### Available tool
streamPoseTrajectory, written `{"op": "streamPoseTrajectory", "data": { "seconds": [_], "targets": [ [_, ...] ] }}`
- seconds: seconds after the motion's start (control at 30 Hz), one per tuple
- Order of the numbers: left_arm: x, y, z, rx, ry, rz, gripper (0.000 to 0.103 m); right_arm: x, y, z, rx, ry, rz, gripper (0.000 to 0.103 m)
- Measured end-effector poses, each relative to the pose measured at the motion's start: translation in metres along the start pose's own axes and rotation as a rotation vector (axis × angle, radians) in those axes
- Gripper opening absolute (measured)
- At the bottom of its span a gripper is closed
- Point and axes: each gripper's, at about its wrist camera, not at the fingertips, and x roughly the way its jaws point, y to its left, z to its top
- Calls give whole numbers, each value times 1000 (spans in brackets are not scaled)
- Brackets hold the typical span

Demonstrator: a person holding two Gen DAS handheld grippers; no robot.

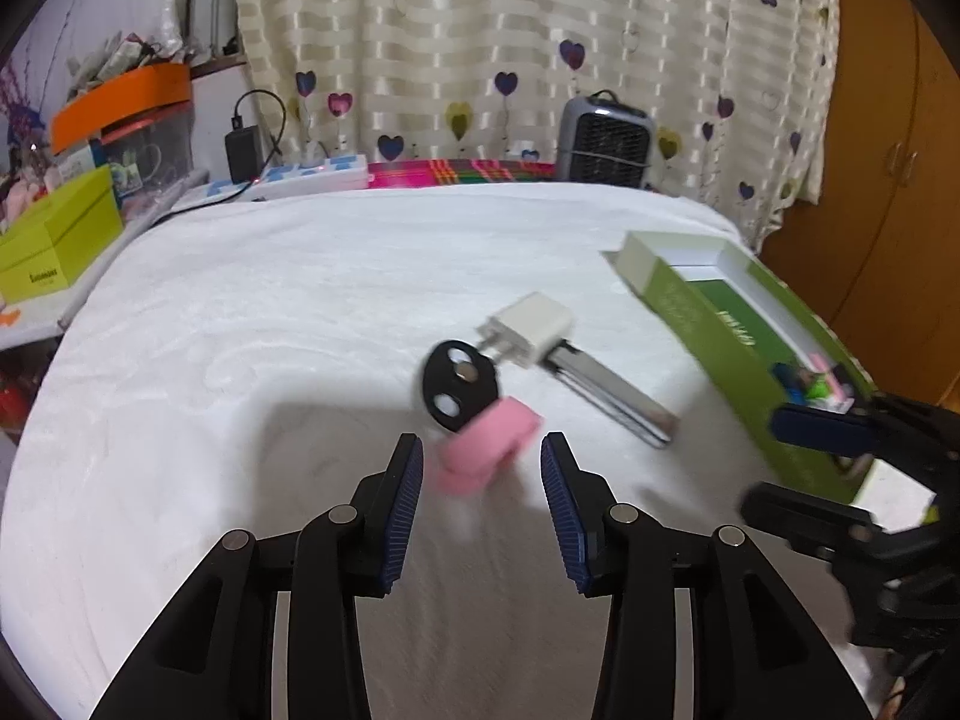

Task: Organize rigid objects
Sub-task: 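Grasp the pink tag of the black key with the left tool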

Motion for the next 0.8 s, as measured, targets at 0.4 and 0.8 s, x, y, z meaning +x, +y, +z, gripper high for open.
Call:
{"op": "streamPoseTrajectory", "data": {
  "seconds": [0.4, 0.8],
  "targets": [
    [14, 2, -2, -15, 58, -159, 40, 25, -4, 12, 13, 56, 10, 52],
    [22, 0, 3, 1, 65, -102, 24, 55, -5, 31, 10, 133, -28, 52]
  ]
}}
